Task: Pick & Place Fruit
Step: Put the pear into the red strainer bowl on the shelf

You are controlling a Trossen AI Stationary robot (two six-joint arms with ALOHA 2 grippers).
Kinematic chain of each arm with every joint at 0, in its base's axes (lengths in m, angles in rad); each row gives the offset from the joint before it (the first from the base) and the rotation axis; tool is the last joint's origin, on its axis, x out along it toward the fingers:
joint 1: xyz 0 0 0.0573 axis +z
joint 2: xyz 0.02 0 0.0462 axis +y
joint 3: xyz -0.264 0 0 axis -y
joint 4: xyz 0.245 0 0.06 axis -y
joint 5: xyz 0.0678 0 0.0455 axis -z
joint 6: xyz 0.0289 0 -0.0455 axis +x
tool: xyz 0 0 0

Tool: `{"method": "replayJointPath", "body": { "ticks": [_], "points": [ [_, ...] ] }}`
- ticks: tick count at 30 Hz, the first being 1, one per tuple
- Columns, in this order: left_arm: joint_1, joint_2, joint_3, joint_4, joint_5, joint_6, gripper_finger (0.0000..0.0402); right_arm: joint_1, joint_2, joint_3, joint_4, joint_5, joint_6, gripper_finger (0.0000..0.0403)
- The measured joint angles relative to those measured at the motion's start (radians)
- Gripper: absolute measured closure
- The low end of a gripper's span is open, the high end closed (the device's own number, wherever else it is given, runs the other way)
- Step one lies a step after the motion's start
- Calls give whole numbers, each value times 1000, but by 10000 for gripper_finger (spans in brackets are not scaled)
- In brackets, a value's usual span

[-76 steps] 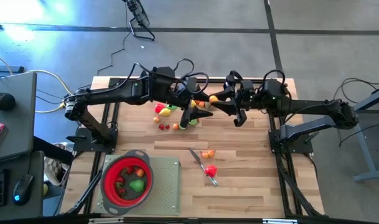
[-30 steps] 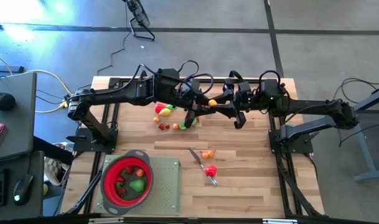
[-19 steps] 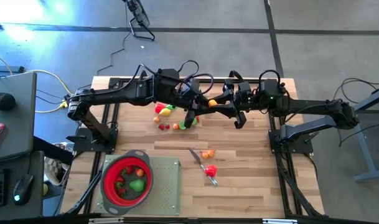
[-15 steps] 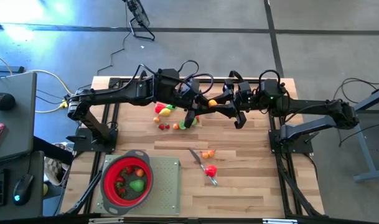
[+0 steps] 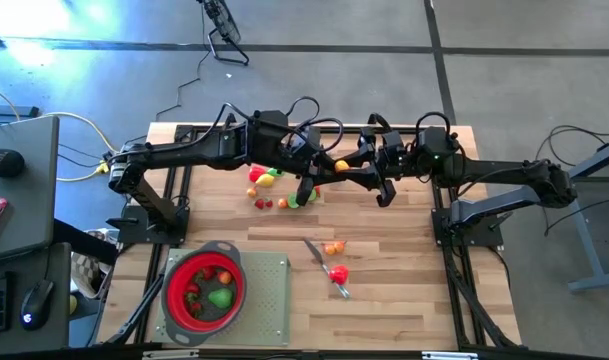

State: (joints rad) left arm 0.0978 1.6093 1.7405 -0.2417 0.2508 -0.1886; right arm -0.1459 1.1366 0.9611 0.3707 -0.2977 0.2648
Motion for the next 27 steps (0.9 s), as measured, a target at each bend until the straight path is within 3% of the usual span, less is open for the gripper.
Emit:
{"method": "replayJointPath", "body": {
  "ticks": [7, 17, 22, 27],
  "points": [
    [0, 0, 0, 0, 0, 0, 329, 0, 0, 0, 4, -15, -1, 245],
    [0, -2, 0, -1, -3, 0, 329, -1, -5, 0, 9, -37, -1, 155],
    [0, -7, 3, 7, 1, 0, 329, -21, -89, -4, -27, -78, -6, 129],
    [0, -16, 4, -8, 23, 0, 329, -58, -215, -3, -95, -46, -24, 124]
  ]
}}
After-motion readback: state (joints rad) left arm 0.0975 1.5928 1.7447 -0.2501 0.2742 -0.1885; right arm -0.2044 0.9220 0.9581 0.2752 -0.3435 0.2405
